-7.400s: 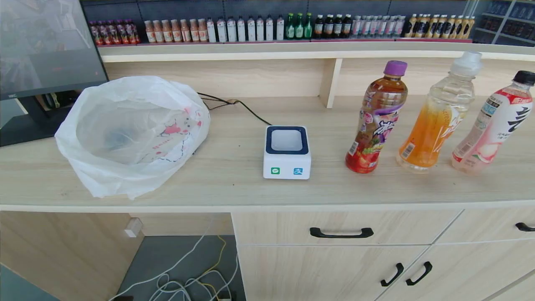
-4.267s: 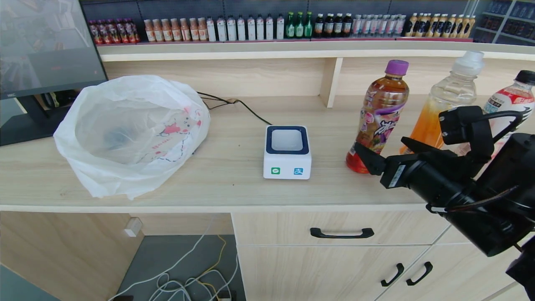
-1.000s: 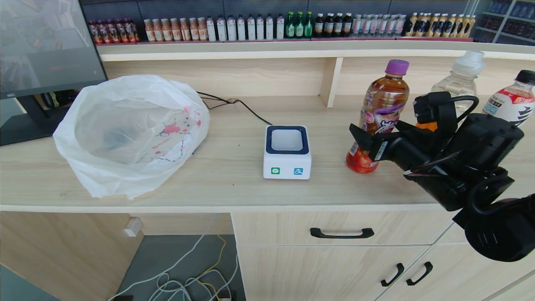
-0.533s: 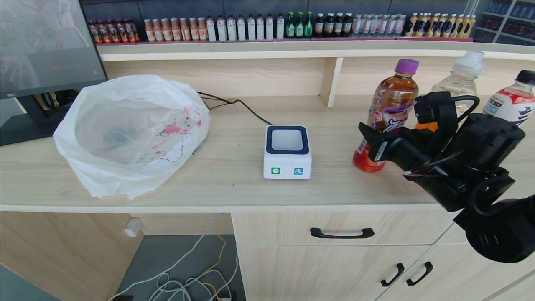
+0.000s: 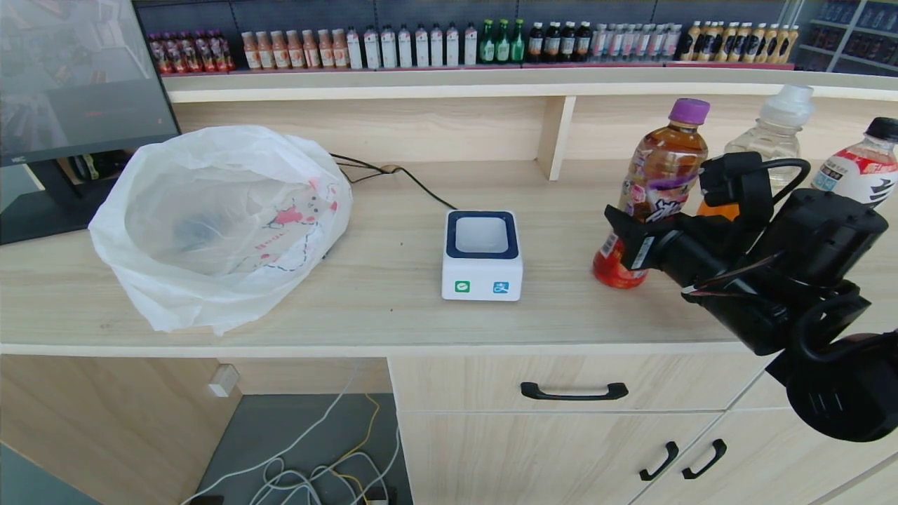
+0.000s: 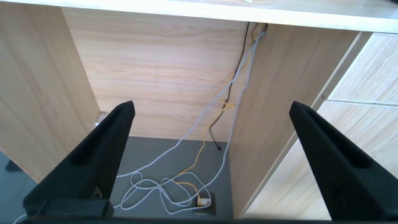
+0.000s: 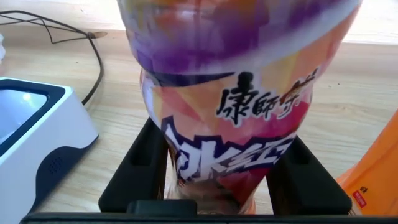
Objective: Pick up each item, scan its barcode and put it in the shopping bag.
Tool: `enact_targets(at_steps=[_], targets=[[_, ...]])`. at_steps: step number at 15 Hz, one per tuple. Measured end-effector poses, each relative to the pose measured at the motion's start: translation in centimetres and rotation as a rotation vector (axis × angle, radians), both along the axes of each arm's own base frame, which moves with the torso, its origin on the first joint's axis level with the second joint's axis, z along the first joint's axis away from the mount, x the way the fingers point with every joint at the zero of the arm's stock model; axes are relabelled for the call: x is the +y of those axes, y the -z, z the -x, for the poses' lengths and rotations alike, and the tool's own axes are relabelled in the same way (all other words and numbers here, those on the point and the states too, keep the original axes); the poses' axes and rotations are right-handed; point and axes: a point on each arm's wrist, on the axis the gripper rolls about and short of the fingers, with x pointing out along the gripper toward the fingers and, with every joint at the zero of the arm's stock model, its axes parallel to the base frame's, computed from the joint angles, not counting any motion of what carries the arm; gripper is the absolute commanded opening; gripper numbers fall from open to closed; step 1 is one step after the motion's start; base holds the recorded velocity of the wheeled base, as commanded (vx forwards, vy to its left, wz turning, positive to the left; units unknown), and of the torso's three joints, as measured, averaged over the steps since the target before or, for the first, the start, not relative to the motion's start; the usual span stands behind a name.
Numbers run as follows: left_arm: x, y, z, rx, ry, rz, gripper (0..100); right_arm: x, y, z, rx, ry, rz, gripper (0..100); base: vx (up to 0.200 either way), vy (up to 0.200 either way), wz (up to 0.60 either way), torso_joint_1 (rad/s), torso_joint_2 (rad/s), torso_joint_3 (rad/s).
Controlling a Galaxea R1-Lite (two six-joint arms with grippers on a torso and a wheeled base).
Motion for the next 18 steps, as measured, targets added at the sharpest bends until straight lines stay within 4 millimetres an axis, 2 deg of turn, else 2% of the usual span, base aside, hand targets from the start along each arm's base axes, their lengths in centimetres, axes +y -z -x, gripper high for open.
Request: enact_targets(at_steps=[9, 12, 18], targets=[[0.0, 0.0, 0.0, 0.000, 0.000, 0.000, 100, 0.8, -1.9, 2.0, -0.052, -0.054, -0.019, 0, 0.000, 0.000, 0.00, 0.000, 0.00, 0.000], [0.0, 0.0, 0.0, 0.000, 0.000, 0.000, 100, 1.4, -2.6, 3.4, -0.070, -0.085, -0.026, 0, 0.000, 0.000, 0.00, 0.000, 0.00, 0.000], [0.0, 0.0, 0.0, 0.000, 0.000, 0.000, 100, 2.5, -3.9, 7.4, -0.102, -0.149, -0.056, 0, 0.000, 0.000, 0.00, 0.000, 0.00, 0.000]])
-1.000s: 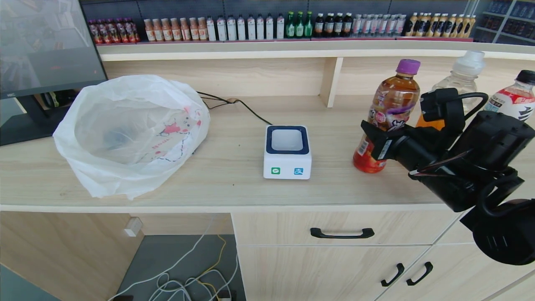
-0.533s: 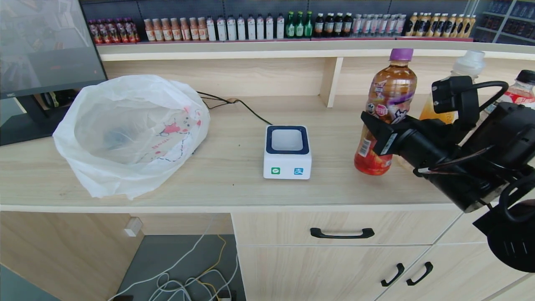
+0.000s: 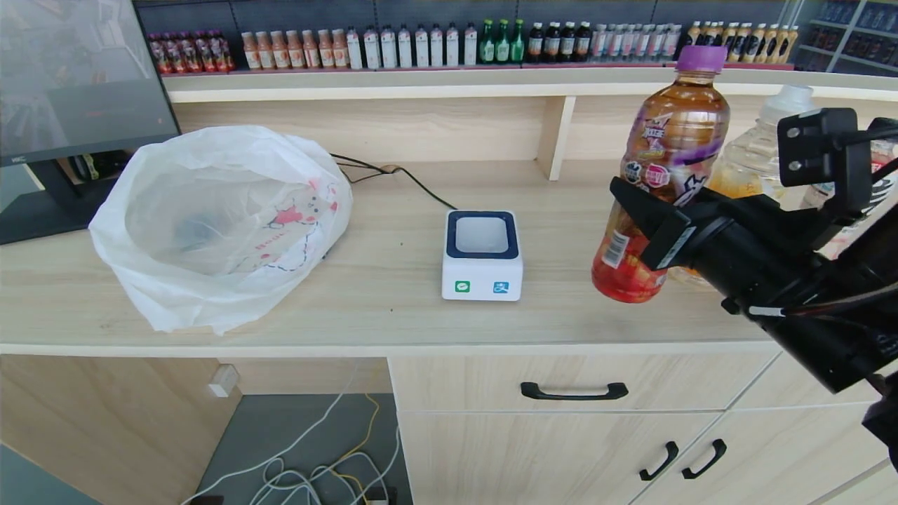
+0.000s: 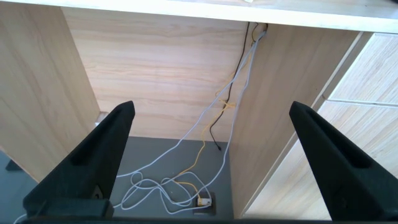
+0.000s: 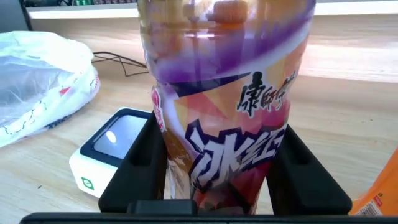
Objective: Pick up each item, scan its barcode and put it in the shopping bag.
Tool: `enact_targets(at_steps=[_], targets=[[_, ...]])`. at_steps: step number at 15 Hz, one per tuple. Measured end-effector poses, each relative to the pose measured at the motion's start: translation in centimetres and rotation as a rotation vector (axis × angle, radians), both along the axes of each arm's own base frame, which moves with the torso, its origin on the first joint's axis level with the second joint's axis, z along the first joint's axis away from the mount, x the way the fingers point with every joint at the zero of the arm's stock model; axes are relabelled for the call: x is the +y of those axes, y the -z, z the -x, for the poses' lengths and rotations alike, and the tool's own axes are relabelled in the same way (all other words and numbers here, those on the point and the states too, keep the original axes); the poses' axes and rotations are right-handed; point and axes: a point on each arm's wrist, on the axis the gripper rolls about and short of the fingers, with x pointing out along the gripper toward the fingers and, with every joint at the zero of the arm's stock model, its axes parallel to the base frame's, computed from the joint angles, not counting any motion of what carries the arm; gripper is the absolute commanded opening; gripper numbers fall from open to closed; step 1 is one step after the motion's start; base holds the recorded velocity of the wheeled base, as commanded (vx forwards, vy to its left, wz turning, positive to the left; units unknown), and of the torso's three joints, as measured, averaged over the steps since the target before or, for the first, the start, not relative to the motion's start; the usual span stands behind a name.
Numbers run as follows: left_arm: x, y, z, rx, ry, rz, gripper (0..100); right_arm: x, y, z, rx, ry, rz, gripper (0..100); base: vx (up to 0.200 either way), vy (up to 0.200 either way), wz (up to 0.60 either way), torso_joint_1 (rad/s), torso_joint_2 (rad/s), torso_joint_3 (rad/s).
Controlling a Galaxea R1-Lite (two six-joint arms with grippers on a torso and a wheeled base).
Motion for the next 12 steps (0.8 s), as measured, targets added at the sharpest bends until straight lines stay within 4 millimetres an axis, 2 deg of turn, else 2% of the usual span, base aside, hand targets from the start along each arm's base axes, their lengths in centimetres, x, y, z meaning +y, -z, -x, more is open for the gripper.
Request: enact_targets(at_steps=[6, 12], targets=[[0.0, 0.0, 0.0, 0.000, 0.000, 0.000, 100, -0.4, -1.0, 2.2, -0.030, -0.068, -0.048, 0, 0.000, 0.000, 0.00, 0.000, 0.00, 0.000], [0.0, 0.0, 0.0, 0.000, 0.000, 0.000, 100, -1.0, 0.2, 4.1, 0.046, -0.319, -0.107, 0, 0.000, 0.000, 0.00, 0.000, 0.00, 0.000]])
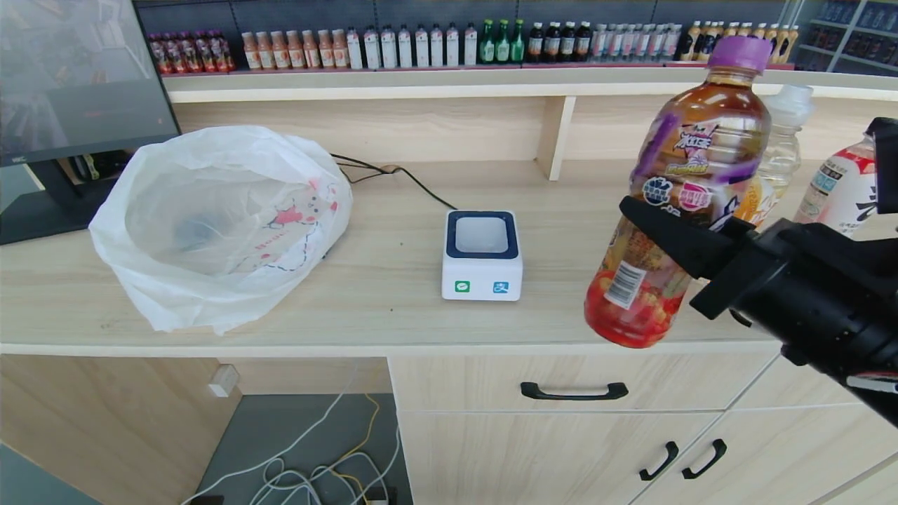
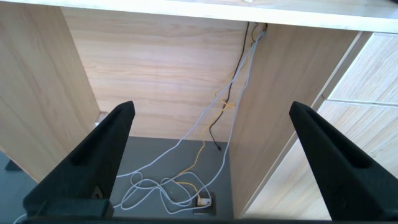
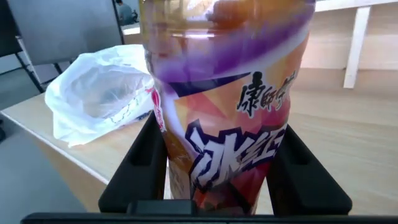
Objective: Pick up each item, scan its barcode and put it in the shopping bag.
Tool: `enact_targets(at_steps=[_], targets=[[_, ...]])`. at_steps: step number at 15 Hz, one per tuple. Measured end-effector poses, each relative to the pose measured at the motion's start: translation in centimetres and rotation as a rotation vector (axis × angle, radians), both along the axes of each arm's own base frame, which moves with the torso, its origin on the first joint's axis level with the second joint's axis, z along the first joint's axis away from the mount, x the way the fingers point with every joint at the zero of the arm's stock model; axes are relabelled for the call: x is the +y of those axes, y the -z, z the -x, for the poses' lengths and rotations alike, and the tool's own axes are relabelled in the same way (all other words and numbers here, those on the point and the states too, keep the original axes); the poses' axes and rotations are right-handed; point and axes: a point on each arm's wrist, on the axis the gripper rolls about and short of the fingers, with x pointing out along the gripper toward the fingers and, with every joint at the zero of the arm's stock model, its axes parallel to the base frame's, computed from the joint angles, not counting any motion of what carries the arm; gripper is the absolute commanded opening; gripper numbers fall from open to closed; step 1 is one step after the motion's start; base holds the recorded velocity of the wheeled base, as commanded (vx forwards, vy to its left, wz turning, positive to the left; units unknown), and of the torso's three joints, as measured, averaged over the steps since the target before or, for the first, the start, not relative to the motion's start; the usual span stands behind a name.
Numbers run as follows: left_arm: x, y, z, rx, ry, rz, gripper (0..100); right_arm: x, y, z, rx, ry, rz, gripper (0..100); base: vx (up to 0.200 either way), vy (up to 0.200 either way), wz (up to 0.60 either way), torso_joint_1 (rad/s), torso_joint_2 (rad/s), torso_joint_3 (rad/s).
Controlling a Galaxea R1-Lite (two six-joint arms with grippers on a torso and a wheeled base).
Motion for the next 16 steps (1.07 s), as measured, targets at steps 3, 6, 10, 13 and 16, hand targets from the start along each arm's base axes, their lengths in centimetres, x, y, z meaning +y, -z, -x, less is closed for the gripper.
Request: enact_targets(at_steps=[3, 6, 10, 13, 16], targets=[[0.0, 0.0, 0.0, 0.000, 0.001, 0.000, 100, -0.3, 0.7, 0.8, 0.052, -0.114, -0.029, 0, 0.000, 0.000, 0.00, 0.000, 0.00, 0.000], [0.0, 0.0, 0.0, 0.000, 0.000, 0.000, 100, -0.2, 0.3, 1.0, 0.072, -0.225, -0.061, 0, 0.000, 0.000, 0.00, 0.000, 0.00, 0.000], [0.0, 0.0, 0.0, 0.000, 0.001, 0.000, 100, -0.1, 0.1, 0.9, 0.163, -0.275, -0.185, 0, 0.000, 0.000, 0.00, 0.000, 0.00, 0.000], [0.0, 0.0, 0.0, 0.000, 0.000, 0.000, 100, 0.3, -0.5, 1.0, 0.204, -0.348, -0.308, 0, 0.000, 0.000, 0.00, 0.000, 0.00, 0.000], [0.0, 0.0, 0.0, 0.000, 0.001, 0.000, 100, 1.4, -1.1, 0.9, 0.180, -0.391, -0.326, 0, 0.000, 0.000, 0.00, 0.000, 0.00, 0.000]])
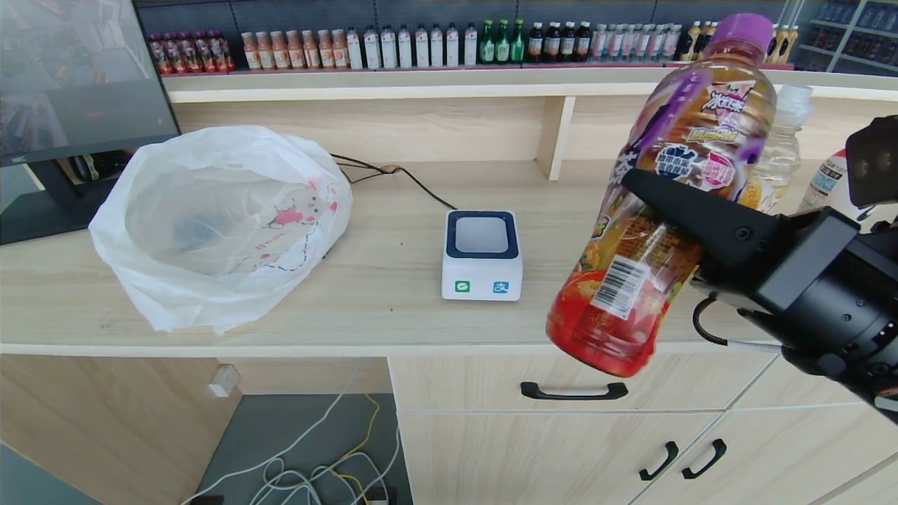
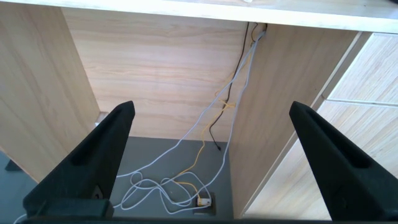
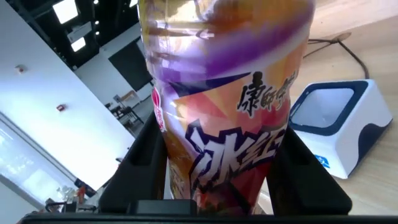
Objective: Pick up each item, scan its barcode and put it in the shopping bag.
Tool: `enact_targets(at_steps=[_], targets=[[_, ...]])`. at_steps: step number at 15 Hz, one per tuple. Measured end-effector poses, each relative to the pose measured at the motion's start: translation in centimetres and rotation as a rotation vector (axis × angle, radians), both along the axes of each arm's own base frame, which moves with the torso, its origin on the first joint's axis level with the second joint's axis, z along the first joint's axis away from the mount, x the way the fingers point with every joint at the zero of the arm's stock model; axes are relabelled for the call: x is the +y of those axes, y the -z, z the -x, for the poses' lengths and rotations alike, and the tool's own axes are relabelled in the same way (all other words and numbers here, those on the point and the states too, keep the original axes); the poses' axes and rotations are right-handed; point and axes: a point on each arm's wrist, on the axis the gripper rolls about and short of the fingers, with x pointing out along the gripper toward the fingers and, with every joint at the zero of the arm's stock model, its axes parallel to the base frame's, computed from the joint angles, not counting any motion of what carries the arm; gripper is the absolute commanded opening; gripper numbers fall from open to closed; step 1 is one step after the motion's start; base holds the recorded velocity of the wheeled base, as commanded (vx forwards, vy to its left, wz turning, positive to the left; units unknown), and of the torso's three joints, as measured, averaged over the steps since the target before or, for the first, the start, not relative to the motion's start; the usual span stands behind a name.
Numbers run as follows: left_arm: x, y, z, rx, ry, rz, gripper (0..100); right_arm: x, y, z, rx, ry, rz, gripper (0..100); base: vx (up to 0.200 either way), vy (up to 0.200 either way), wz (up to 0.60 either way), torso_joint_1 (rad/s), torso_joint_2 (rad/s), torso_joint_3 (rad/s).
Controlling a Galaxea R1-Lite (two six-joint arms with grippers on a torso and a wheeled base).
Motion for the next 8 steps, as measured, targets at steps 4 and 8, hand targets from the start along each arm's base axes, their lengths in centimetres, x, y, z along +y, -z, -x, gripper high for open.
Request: enact_targets(at_steps=[4, 8], targets=[[0.0, 0.0, 0.0, 0.000, -0.001, 0.000, 100, 2.0, -0.9, 0.6, -0.029, -0.086, -0.020, 0, 0.000, 0.000, 0.00, 0.000, 0.00, 0.000], [0.0, 0.0, 0.0, 0.000, 0.000, 0.000, 100, 4.2, -2.8, 1.8, -0.080, -0.187, -0.068, 0, 0.000, 0.000, 0.00, 0.000, 0.00, 0.000]])
